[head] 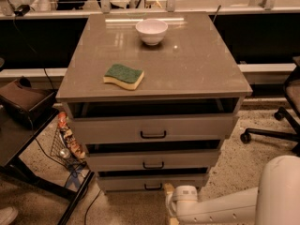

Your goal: Open bottom drawer

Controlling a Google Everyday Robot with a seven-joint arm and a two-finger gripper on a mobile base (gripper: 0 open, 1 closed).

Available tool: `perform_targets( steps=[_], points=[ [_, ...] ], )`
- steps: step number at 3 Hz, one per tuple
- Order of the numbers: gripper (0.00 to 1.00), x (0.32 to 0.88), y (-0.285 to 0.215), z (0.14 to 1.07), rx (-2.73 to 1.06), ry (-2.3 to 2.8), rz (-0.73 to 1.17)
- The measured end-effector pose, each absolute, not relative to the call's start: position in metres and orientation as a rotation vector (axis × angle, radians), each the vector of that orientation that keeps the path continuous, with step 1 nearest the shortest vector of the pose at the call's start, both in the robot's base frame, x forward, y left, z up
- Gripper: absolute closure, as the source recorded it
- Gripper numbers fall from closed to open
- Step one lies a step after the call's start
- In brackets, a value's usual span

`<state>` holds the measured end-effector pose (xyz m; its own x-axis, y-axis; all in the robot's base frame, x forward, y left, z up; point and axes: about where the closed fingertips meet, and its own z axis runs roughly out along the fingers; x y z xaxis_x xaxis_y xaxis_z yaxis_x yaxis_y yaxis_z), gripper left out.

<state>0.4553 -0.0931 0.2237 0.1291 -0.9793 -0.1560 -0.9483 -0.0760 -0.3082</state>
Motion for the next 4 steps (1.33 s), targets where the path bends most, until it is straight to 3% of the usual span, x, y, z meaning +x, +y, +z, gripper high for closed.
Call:
perform_targets(
  steps=[4],
  points=[
    [0.0, 0.486, -0.044, 0.124, -2.13, 1.817, 0.007]
  ],
)
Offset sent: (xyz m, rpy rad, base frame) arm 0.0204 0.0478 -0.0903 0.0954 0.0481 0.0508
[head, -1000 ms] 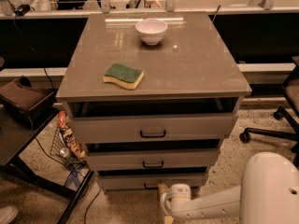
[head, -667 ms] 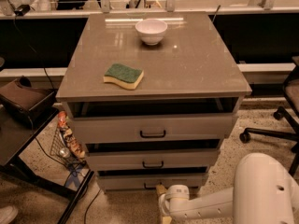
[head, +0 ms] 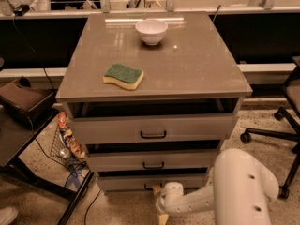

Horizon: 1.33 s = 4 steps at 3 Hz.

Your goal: Open bottom drawer

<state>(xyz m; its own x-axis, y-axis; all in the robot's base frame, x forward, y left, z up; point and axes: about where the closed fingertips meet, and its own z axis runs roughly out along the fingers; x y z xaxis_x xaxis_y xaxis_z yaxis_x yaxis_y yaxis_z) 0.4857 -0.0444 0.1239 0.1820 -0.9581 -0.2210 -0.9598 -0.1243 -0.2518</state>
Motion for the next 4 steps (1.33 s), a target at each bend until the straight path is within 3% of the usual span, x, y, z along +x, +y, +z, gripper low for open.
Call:
perform_targets(
  steps=[1, 2, 4],
  points=[
    [0.0, 0.502, -0.033, 0.109, -2.199, 1.8, 0.001],
    [0.16, 0.51, -0.027, 0.096, -2.26, 1.794, -0.013],
    [0.63, 0.509, -0.025, 0.094, -2.263, 1.794, -0.008]
  ],
)
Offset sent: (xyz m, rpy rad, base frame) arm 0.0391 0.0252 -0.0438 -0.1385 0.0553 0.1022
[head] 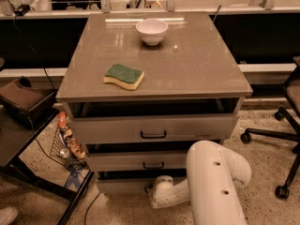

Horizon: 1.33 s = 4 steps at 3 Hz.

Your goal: Open bottom drawer

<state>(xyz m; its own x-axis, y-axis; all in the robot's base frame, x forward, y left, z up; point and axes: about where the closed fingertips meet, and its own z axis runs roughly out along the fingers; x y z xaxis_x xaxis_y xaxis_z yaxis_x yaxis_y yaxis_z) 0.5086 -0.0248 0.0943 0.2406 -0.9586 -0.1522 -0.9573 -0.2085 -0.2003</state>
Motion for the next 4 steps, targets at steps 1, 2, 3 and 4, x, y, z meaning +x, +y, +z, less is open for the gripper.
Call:
perform_targets(
  steps=[1, 2, 3, 4],
  points=[
    [0.94, 0.497, -0.029, 0.096, -2.271, 1.805, -0.007],
    [1.0, 0.496, -0.029, 0.096, -2.271, 1.805, -0.007],
    [1.0, 0.482, -0.039, 0.103, -2.263, 1.825, -0.006],
    [1.0, 0.482, -0.039, 0.103, -2.263, 1.825, -0.006]
  ],
)
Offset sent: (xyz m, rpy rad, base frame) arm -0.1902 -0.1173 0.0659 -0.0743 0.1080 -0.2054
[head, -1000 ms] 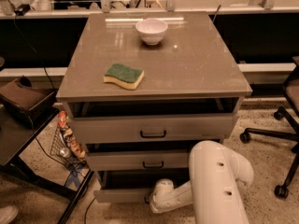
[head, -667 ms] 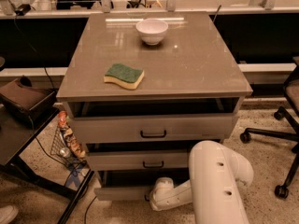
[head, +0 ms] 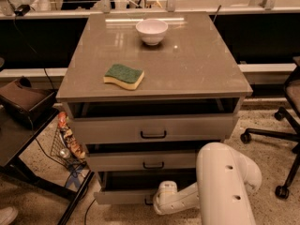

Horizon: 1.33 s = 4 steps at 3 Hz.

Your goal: Open bottom drawer

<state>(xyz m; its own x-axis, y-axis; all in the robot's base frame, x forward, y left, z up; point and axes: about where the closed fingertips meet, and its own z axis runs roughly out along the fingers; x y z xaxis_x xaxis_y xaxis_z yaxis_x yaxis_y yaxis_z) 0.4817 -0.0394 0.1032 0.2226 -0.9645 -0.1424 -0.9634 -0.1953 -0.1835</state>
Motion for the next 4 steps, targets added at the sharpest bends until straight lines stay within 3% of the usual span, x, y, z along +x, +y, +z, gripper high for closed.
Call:
perform_targets(
  steps=[4],
  points=[
    [1.0, 0.4554, -0.0595, 0.1199, -2.23, 1.871, -0.019]
  ],
)
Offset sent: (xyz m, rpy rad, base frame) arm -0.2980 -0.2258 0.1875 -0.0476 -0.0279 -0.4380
